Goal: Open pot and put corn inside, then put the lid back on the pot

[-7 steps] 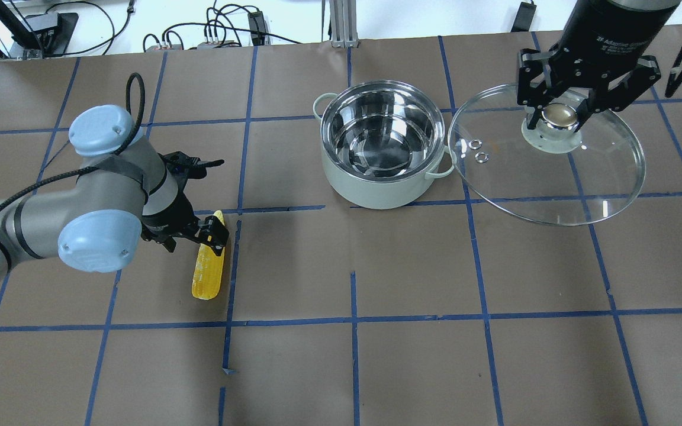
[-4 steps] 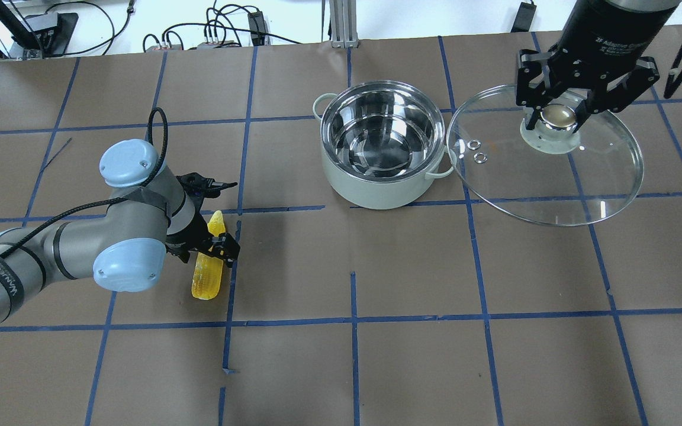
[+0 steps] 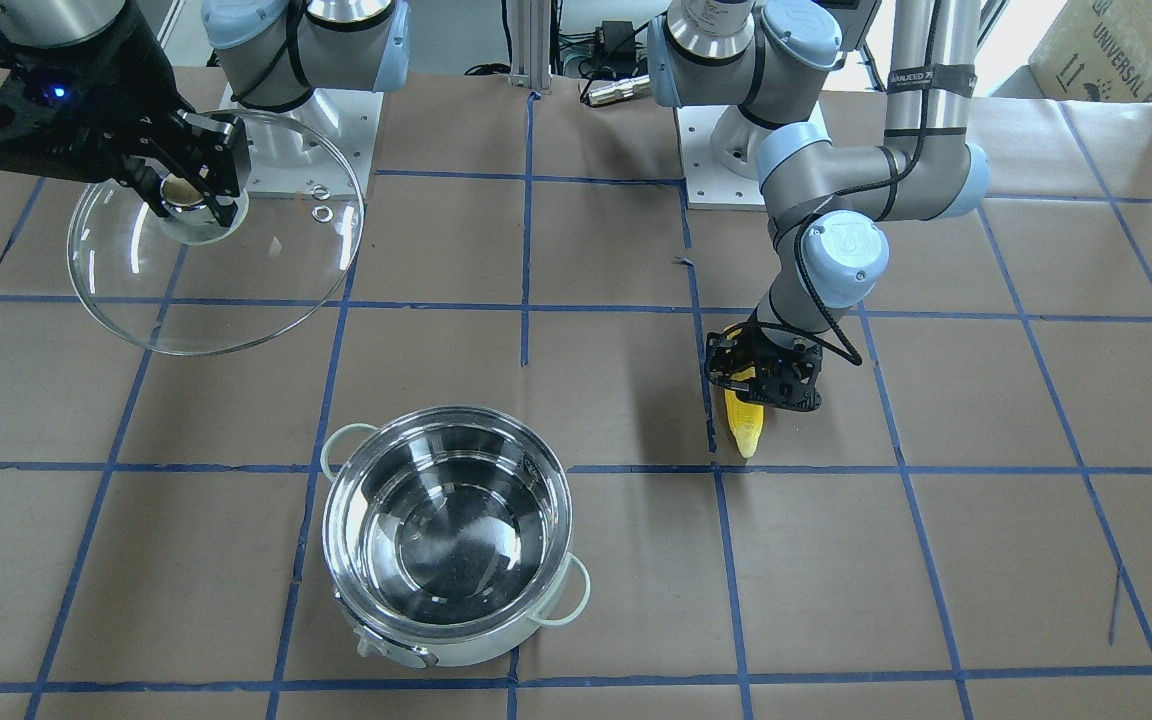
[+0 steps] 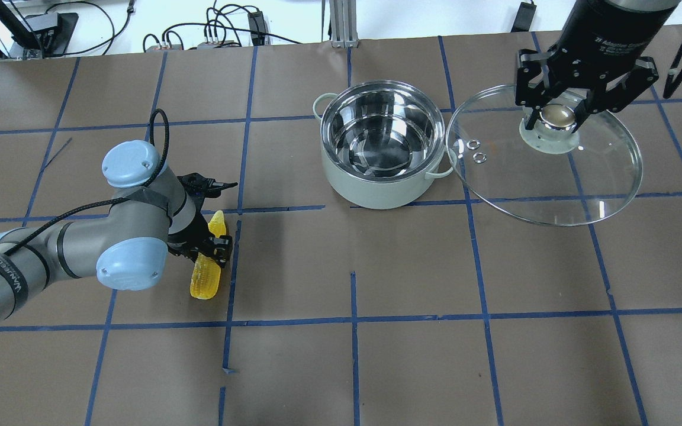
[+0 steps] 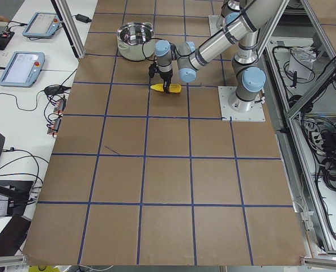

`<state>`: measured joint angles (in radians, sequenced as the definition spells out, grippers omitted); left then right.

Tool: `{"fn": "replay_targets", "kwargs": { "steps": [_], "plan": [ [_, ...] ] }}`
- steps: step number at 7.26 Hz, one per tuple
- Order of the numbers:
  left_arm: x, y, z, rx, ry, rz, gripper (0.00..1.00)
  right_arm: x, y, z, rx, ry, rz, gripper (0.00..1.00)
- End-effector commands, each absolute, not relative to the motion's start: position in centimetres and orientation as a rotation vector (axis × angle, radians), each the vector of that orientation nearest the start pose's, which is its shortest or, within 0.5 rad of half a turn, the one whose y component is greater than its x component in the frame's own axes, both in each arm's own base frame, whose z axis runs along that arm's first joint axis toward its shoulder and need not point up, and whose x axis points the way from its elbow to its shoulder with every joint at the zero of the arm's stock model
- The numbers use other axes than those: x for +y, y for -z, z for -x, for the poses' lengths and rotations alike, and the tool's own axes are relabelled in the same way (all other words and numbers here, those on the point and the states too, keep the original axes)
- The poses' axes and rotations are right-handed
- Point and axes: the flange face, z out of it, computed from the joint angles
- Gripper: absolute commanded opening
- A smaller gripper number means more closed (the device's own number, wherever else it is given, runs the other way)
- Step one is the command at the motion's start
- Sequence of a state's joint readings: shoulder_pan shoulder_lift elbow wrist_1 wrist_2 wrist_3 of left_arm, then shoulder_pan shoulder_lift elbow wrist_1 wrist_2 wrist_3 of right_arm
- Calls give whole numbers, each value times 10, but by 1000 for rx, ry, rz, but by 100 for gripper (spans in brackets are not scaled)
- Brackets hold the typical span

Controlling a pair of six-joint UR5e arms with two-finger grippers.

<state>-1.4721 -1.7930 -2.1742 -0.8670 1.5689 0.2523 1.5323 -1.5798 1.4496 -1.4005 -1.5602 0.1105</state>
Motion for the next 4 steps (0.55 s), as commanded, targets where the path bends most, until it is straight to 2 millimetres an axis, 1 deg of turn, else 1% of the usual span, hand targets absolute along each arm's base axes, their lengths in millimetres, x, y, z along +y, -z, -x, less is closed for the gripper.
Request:
{"fn": "replay_targets", "kwargs": {
  "steps": [1,2,3,4],
  "plan": [
    [-468,-192,88,3148,-145,-249,18,-486,-534,-115,3123,-65,-233,37],
    [-488,-215,95,3153,-134,-256,18,-486,-534,-115,3123,-65,-233,37],
    [-514,-253,105,3150,-151,-287,18,-486,-534,-115,3126,-65,-212,37],
    [-537,-291,121,3147,-171,-316,18,-487,-535,-112,3137,-63,-193,37]
  ]
}}
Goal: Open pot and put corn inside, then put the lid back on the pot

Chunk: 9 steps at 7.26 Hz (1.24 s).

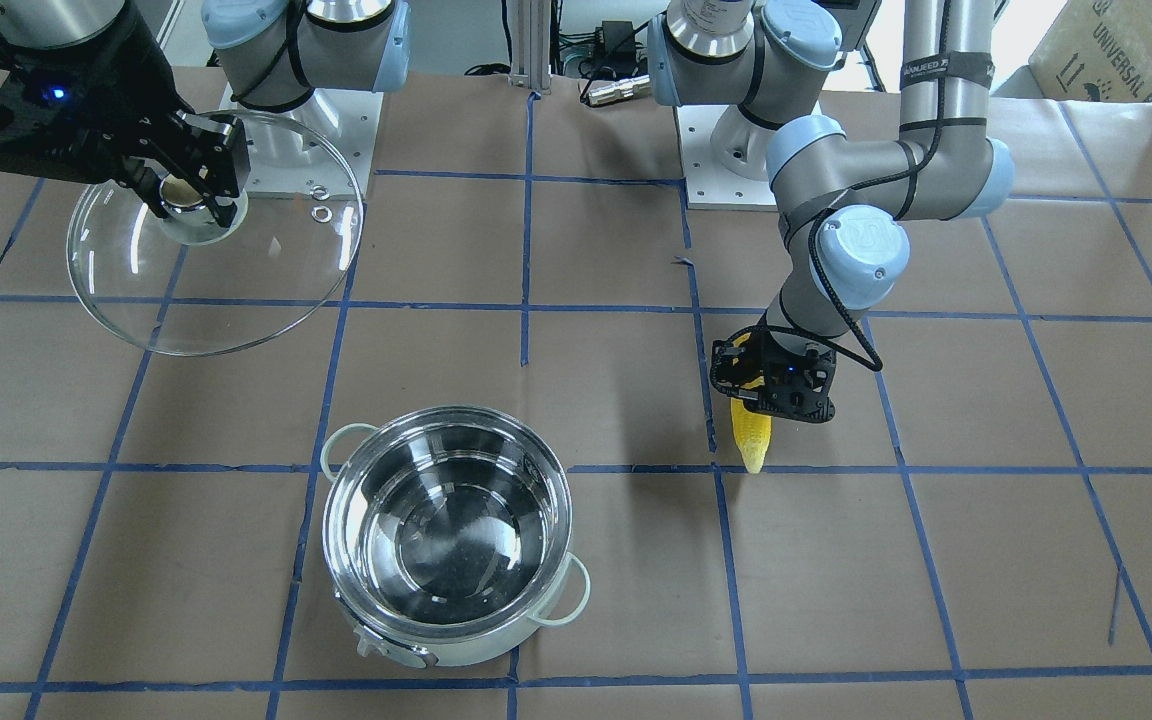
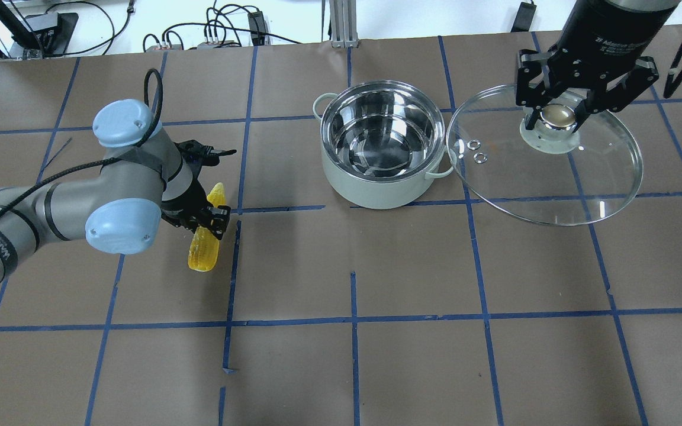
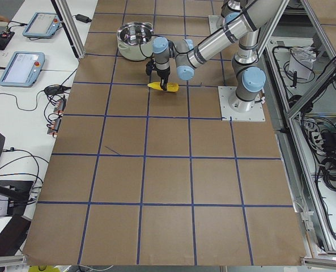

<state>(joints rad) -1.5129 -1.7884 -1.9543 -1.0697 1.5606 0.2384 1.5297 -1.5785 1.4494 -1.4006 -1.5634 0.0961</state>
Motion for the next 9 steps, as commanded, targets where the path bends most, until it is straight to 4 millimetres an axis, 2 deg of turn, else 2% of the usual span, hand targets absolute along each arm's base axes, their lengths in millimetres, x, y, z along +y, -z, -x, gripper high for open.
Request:
{"fn": "replay_targets", "kwargs": {
  "steps": [1,2,3,4,5,6,7,9],
  "plan": [
    [-554,-328,146,3150,-158,-292,19,-489,-534,-100,3135,-70,-212,37],
    [-574,-346,176,3190,-156,-222,18,-491,-535,-85,3132,-70,-188,37],
    [-595,-362,218,3239,-127,-104,18,-492,-535,-77,3128,-69,-180,37],
    [-610,-375,268,3264,-76,-41,19,-493,-534,-76,3128,-69,-180,37],
    [-630,-379,308,3296,-51,68,19,-493,-534,-76,3129,-71,-171,38],
    [-647,-376,341,3299,-36,140,19,-494,-533,-75,3129,-71,-166,38],
    [-651,-368,368,3294,-42,135,19,-494,-532,-75,3128,-76,-166,38],
    [-657,-340,390,3279,-76,97,19,-497,-531,-75,3129,-74,-163,38]
  ]
}}
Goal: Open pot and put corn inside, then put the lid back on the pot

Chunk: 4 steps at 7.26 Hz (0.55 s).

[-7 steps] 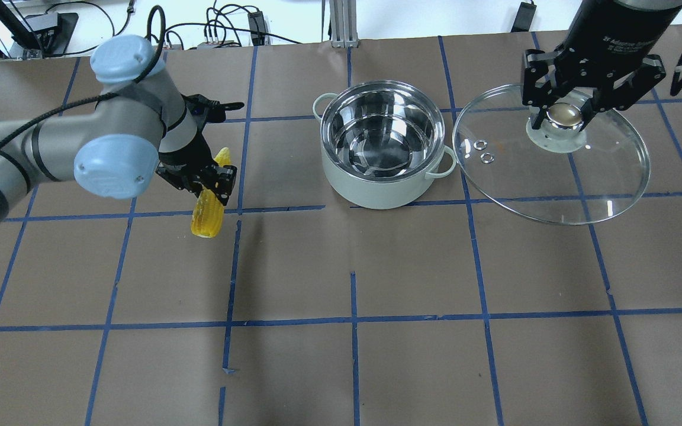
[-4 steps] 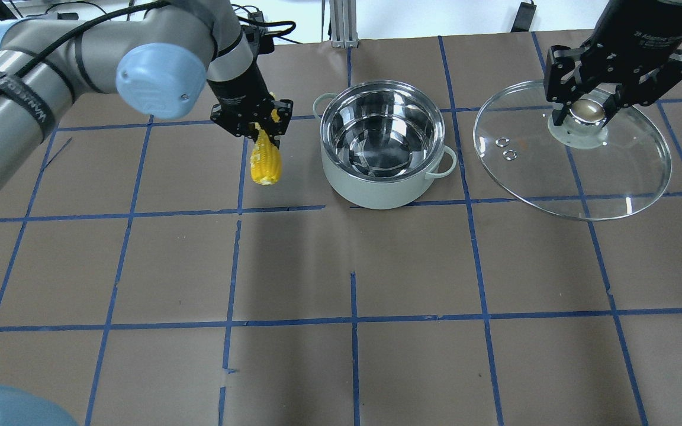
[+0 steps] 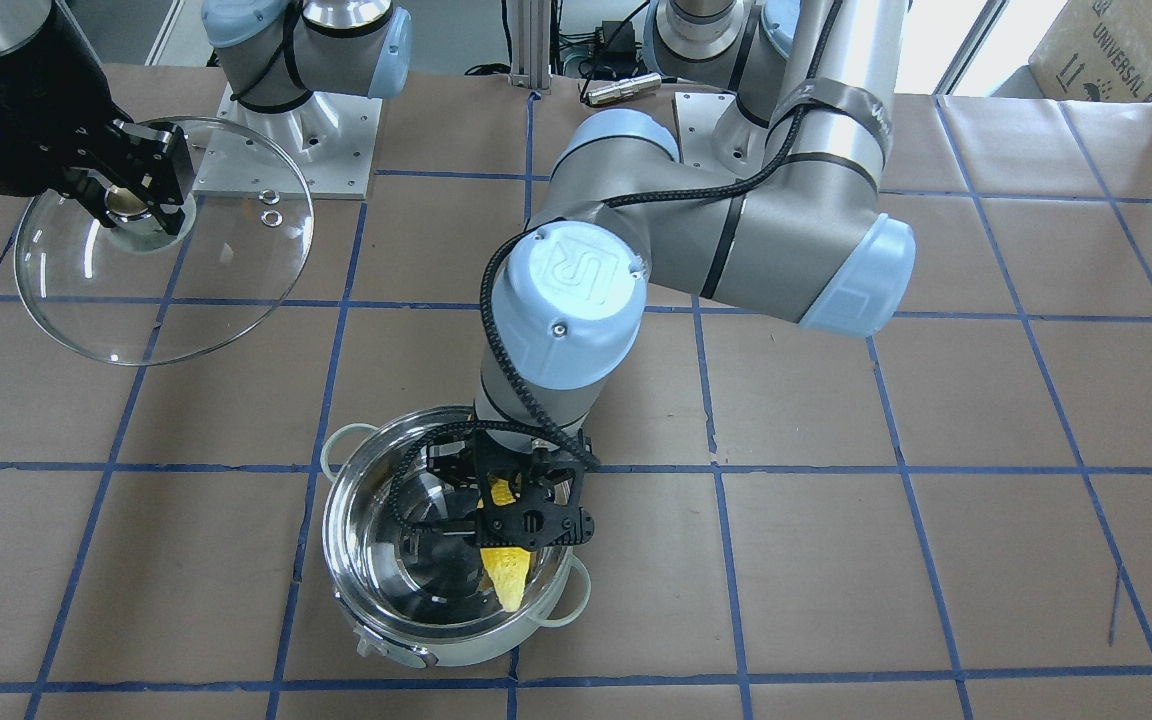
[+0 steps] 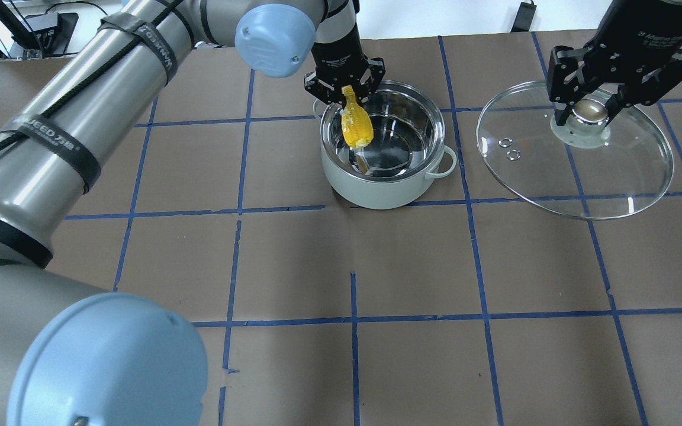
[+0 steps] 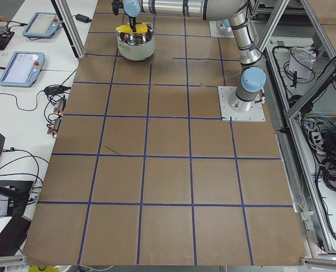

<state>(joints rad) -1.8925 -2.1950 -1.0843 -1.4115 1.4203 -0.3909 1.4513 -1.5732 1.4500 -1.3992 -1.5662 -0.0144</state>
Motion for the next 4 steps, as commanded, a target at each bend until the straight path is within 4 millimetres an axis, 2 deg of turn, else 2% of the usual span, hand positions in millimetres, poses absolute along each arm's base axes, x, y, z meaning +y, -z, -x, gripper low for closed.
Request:
{"fn": "replay_targets", "kwargs": {
  "steps": [1,2,3,4],
  "plan": [
    [-654,-333,390,3272,-105,87,19,-497,-531,-73,3128,-71,-168,38],
    [-655,-323,393,3268,-120,83,22,-498,-530,-65,3120,-80,-194,38],
    [-654,-315,398,3259,-134,79,71,-498,-530,-59,3117,-82,-192,38],
    [-653,-307,402,3255,-149,72,97,-498,-530,-59,3117,-82,-192,38]
  ]
}}
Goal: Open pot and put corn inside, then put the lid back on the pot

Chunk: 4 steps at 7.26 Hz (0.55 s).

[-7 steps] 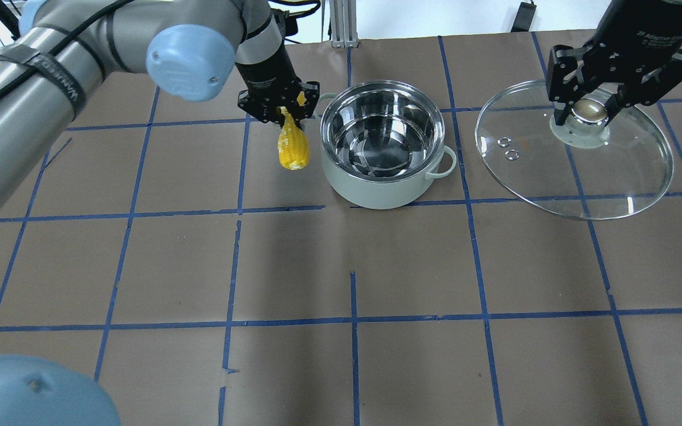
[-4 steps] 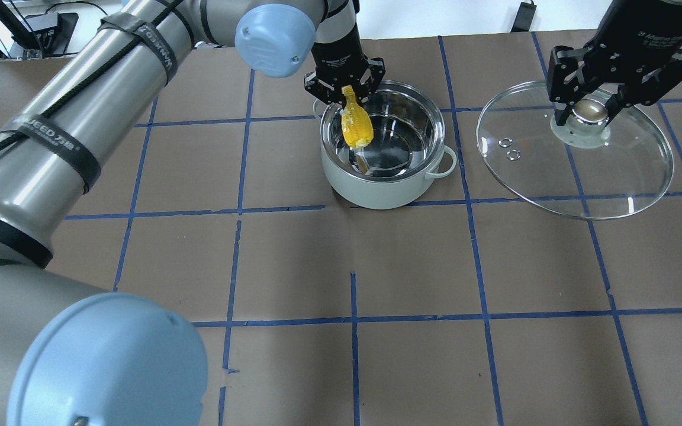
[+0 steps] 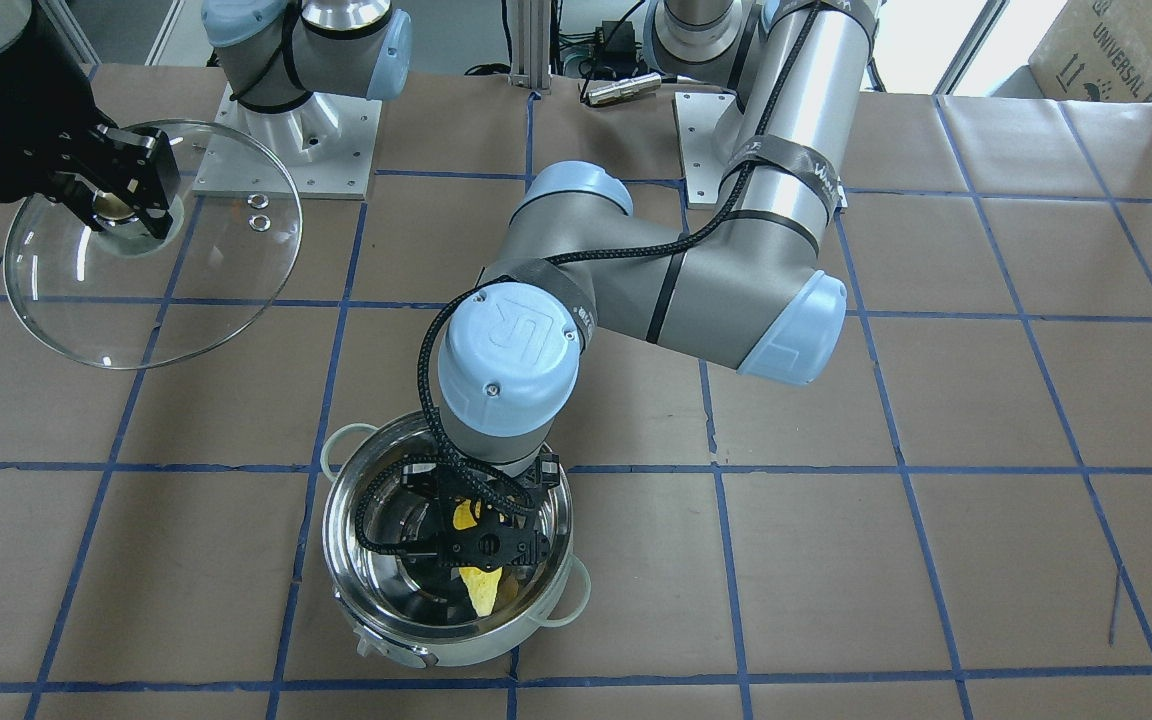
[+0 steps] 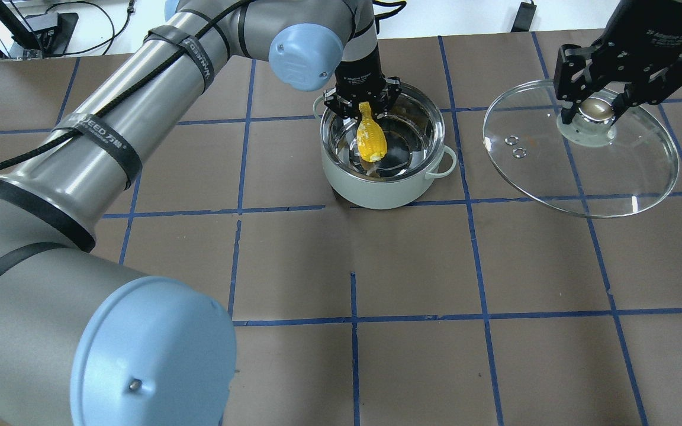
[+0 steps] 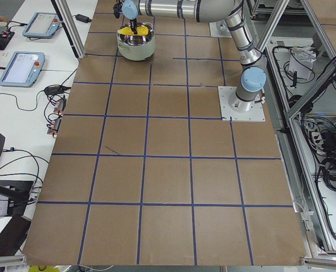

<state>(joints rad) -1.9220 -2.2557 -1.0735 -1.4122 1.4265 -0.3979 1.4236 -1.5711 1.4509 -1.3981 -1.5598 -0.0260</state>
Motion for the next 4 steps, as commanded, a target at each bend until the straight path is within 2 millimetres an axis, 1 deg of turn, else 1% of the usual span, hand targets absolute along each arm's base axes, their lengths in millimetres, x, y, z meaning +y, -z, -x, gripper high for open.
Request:
{"fn": "replay_targets", "kwargs": {
  "steps": [1,2,3,4],
  "plan": [
    [-653,-307,402,3254,-146,72,100,-498,-530,-59,3117,-82,-192,38],
    [-652,-316,403,3261,-131,64,100,-498,-530,-60,3118,-82,-192,38],
    [-651,-328,395,3266,-118,60,100,-497,-529,-60,3117,-87,-192,38],
    [-653,-348,375,3266,-116,90,100,-493,-524,-61,3115,-98,-192,38]
  ]
}}
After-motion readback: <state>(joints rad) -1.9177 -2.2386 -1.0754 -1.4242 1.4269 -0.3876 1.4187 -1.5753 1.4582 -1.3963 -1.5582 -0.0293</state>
